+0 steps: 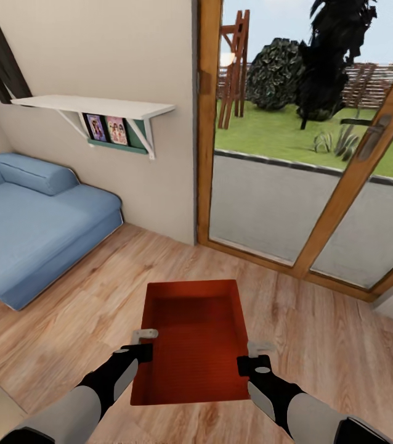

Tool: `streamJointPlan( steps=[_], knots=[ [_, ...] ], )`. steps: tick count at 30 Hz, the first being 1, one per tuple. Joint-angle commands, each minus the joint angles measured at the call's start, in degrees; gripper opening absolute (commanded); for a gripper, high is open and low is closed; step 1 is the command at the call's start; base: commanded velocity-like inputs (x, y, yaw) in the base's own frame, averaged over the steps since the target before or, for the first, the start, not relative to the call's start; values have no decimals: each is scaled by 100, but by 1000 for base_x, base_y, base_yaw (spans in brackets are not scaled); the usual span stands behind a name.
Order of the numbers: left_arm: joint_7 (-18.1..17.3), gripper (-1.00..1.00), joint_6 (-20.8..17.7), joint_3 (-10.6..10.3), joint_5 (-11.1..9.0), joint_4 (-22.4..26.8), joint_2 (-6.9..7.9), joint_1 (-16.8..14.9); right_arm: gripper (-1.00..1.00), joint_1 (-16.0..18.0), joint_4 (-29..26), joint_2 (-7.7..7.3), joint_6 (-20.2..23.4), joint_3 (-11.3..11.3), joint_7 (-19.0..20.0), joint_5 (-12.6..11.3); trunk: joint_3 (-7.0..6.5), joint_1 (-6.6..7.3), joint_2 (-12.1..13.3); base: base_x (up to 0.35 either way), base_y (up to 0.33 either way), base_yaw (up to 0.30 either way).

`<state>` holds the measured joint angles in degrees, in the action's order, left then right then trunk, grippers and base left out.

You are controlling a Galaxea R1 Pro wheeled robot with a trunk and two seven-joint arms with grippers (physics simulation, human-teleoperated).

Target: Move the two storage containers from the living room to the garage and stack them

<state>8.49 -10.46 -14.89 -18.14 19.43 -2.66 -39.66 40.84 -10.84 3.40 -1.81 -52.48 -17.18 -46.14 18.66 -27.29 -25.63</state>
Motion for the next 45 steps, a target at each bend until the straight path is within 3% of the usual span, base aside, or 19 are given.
streamJointPlan(
  steps=[1, 45],
  knots=[
    [83, -100, -35, -32, 91, 26, 37, -6, -100, 3, 38, -6, -21, -52, -22, -149, 9, -3, -10, 0, 0, 270],
    [83, -100, -35, -32, 91, 26, 31, -6, -100, 3, 38, -6, -20, -52, -22, -152, 9, -3, -10, 0, 0, 270]
  ],
)
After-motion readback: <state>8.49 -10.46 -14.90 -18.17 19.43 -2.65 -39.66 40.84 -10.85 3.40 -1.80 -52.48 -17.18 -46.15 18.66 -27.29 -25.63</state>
